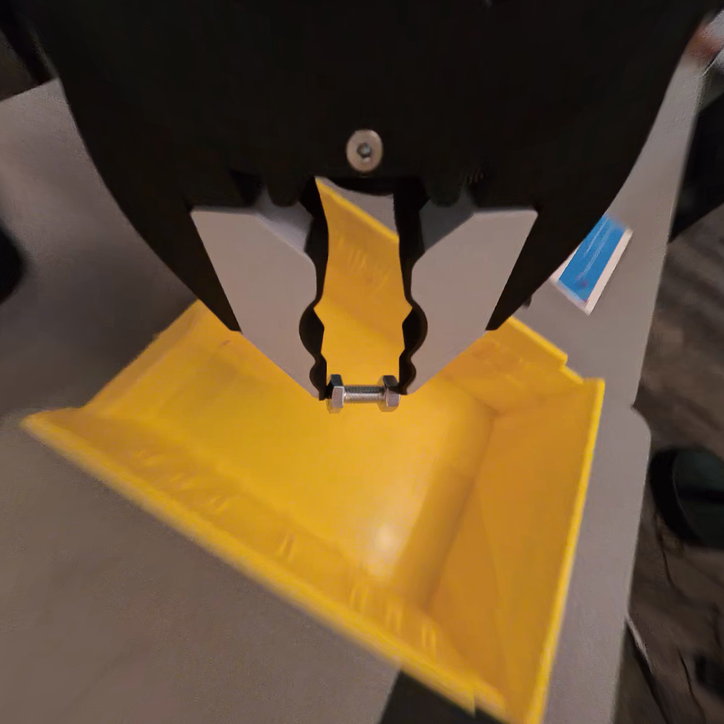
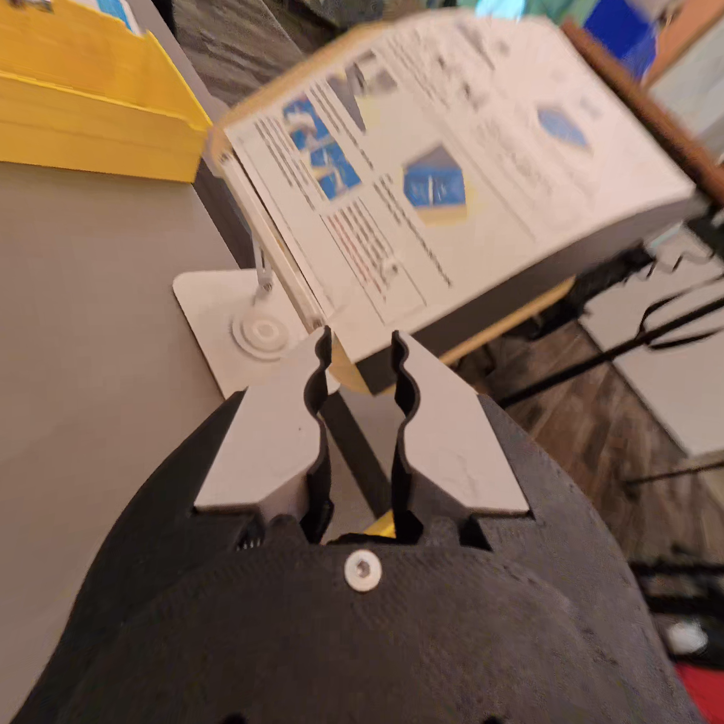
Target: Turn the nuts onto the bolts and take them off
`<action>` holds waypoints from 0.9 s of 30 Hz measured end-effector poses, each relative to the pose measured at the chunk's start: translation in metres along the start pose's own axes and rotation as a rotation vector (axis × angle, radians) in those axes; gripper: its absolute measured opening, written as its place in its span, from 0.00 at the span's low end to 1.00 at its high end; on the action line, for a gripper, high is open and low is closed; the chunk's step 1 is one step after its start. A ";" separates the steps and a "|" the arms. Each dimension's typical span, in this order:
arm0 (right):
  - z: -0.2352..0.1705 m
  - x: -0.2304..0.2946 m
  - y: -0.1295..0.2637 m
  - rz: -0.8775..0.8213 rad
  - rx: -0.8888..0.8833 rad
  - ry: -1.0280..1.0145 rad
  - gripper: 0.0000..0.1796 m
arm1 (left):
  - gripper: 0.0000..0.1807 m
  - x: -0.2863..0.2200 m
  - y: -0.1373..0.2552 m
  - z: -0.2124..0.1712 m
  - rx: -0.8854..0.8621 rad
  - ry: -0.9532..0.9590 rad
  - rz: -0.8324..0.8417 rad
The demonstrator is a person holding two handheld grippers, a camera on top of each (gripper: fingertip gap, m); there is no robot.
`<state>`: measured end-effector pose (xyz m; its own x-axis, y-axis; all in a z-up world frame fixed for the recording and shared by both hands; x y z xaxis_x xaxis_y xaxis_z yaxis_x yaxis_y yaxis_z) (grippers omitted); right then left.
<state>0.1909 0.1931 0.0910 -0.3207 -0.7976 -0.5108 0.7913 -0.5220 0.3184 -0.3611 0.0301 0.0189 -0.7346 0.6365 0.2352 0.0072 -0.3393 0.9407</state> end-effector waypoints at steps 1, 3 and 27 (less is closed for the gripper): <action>0.011 0.008 -0.002 -0.008 -0.030 0.060 0.16 | 0.19 -0.007 0.012 0.011 -0.094 0.014 -0.036; 0.032 0.028 -0.010 -0.016 -0.058 0.197 0.16 | 0.19 -0.024 0.032 0.032 -0.257 0.041 -0.135; 0.112 0.216 -0.088 0.349 -0.406 0.532 0.09 | 0.20 -0.147 0.043 0.158 -0.648 -0.093 -0.805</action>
<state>-0.0059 0.0330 0.0422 0.1968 -0.5892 -0.7837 0.9636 -0.0311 0.2654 -0.1459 0.0315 0.0636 -0.3047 0.8813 -0.3612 -0.8492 -0.0797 0.5220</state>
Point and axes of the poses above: each gripper's, where its closed fingertips meet, y back along the fingers, z out of its top, x = y × z across the jaws, the point moved 9 cm from there along y, back along the fingers, and after that the axes turned 1 degree about -z, right-handed, at the moved point
